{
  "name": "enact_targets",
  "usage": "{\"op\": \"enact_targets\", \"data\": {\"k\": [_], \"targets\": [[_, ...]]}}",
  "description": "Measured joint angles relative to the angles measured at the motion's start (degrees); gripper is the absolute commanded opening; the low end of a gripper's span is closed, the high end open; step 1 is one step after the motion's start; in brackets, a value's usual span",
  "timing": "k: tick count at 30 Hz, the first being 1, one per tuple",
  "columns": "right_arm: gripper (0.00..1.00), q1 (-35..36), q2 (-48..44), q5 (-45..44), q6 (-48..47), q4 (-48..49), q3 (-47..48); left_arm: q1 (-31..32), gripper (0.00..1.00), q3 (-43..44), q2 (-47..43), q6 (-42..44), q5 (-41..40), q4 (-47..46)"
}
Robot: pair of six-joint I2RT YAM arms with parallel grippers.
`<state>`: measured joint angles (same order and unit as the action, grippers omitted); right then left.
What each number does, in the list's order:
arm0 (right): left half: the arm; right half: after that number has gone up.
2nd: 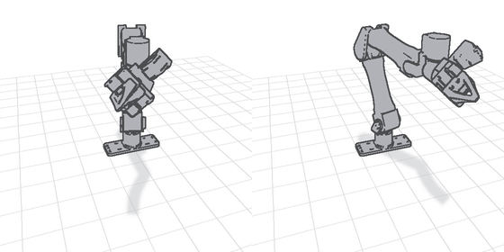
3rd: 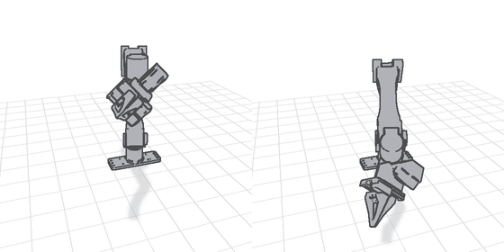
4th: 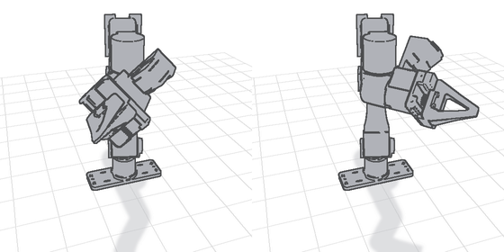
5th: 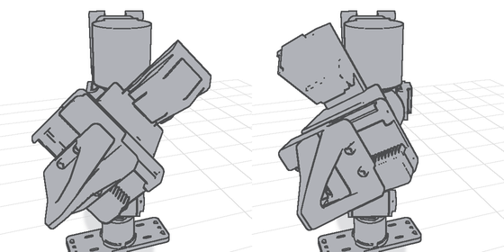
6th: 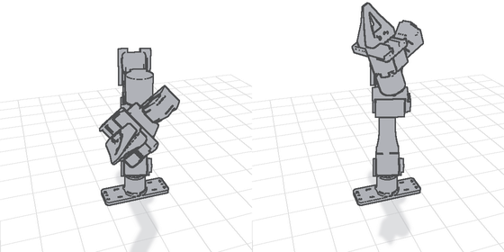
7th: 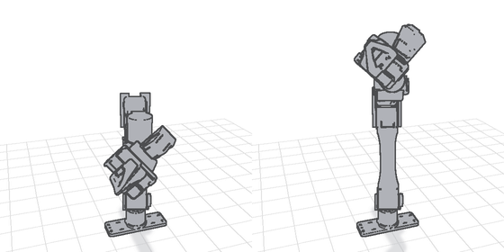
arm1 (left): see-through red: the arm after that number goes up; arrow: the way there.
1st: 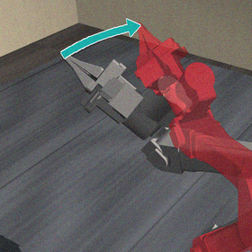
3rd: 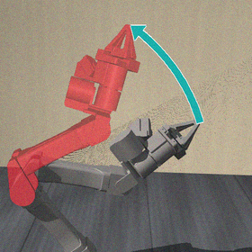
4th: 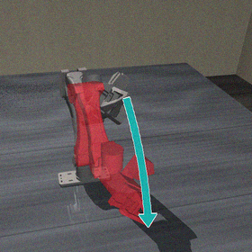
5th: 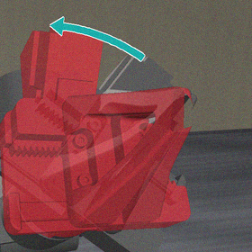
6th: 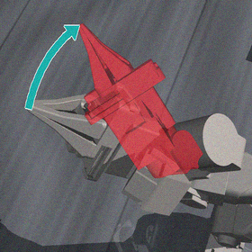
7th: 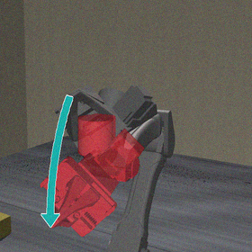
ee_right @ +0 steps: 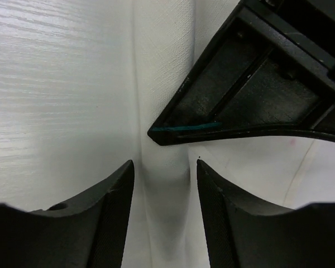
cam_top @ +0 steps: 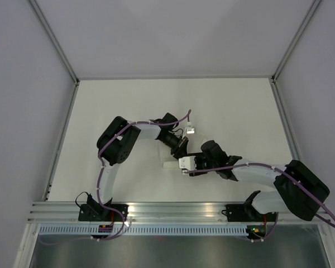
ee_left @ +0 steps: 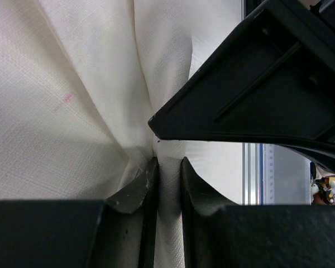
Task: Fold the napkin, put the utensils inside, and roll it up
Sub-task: Roll the napkin with the utensil
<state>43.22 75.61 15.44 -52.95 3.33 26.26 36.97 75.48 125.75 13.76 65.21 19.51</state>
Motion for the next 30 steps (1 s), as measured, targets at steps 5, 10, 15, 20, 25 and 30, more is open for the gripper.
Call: {"op": "enact_targets", "data": {"k": [5,10,15,20,25,30], "targets": [[0.31,0.4,1.8,-1.5,-1.3,1.9,0.0,-0.1,0.08,0.0,-0.1,0.0,-0.1,0.8],[0.23,0.5,3.2,-1.6,-1.5,1.6,1.3,-0.2,0.27,0.0,-1.5,0.4,-2.7,1.9],[0.19,0.5,7.1,-1.4,-1.1,-4.9,7.4,0.1,0.38,-0.9,-5.2,0.4,-9.6,2.4],[0.17,0.2,10.2,-0.4,0.6,-12.2,13.0,-0.4,0.41,-1.9,-10.4,-0.6,-16.8,-0.2],[0.17,0.0,12.5,0.9,2.7,-17.3,16.8,-2.3,0.41,-2.6,-15.4,-4.4,-24.6,-4.7],[0.16,-0.1,16.1,2.7,4.1,-23.0,21.7,-5.9,0.4,-4.6,-20.8,-10.5,-35.3,-10.3]]}}
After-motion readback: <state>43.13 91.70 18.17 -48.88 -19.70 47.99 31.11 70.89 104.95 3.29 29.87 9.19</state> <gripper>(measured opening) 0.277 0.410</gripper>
